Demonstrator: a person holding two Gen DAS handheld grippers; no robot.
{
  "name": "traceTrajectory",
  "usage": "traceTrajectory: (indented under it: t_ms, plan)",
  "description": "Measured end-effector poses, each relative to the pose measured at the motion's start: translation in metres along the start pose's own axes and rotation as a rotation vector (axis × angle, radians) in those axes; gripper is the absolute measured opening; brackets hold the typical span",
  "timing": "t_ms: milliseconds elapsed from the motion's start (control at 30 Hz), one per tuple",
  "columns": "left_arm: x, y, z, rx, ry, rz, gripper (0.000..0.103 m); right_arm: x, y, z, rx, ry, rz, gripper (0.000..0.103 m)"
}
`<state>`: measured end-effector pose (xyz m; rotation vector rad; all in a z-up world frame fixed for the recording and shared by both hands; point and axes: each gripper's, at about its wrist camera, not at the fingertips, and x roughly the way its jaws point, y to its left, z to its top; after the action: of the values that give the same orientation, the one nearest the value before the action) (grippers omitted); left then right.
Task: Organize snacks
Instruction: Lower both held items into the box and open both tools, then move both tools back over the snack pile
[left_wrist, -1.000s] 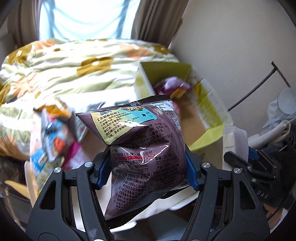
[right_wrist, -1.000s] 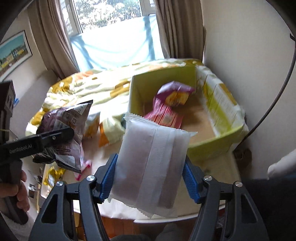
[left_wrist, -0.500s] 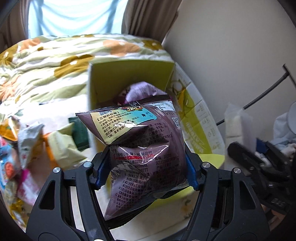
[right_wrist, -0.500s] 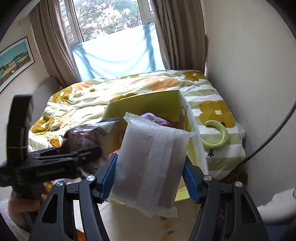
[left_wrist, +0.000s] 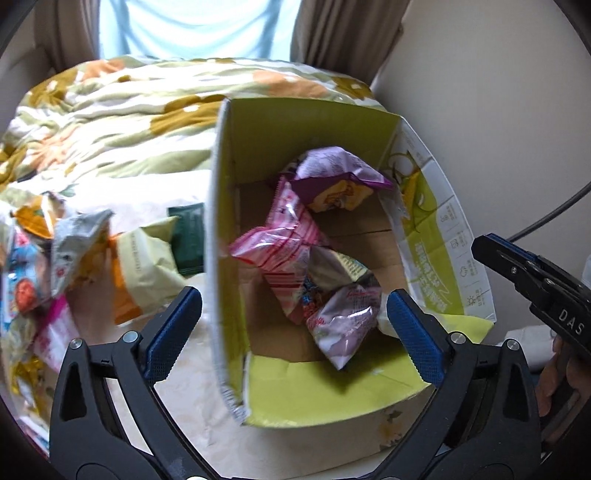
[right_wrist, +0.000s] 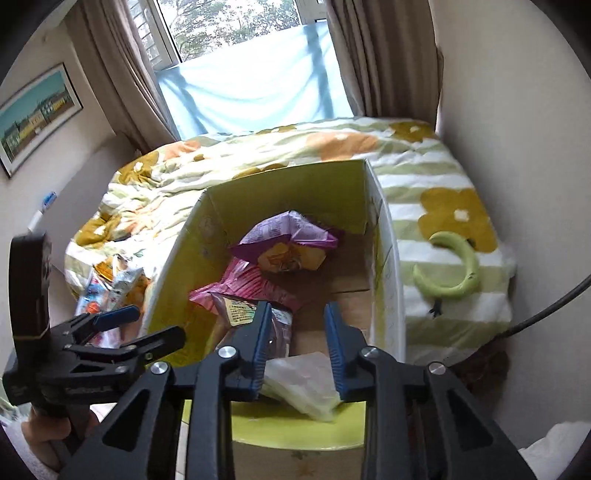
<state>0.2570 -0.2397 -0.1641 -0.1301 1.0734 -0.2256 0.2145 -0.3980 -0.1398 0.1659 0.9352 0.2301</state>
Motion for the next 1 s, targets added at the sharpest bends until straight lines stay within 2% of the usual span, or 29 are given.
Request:
traceTrajectory:
  t_ms: [400, 433, 500, 567, 700, 733, 767, 1000]
  plan:
    - [-0.016, 0.011, -0.013, -0.009, 0.005, 0.043, 0.1, 0.013, 0.003, -0.011, 0.005, 0.069, 0.017, 0.029]
    - [-0.019, 0.011, -0.014, -0.005, 0.0, 0.047, 0.1, 0.013, 0.004, -0.013, 0.008, 0.072, 0.012, 0.032]
    - [-0.023, 0.01, -0.016, 0.003, -0.007, 0.05, 0.1, 0.013, 0.006, -0.016, 0.011, 0.07, 0.006, 0.064]
    - [-0.029, 0.008, -0.017, 0.015, -0.019, 0.056, 0.1, 0.009, 0.007, -0.02, 0.015, 0.055, 0.007, 0.081]
    - [-0.044, 0.006, -0.02, 0.027, -0.046, 0.064, 0.1, -0.002, 0.012, -0.024, 0.006, 0.013, -0.013, 0.088]
    - [-0.048, 0.006, -0.021, 0.026, -0.052, 0.063, 0.1, -0.006, 0.014, -0.024, -0.001, 0.003, -0.023, 0.092]
    - [-0.053, 0.007, -0.022, 0.024, -0.059, 0.062, 0.1, -0.008, 0.015, -0.024, -0.009, -0.006, -0.029, 0.101]
    - [-0.103, 0.021, -0.034, 0.004, -0.128, 0.102, 0.1, -0.033, 0.037, -0.023, -0.081, -0.081, -0.025, 0.102]
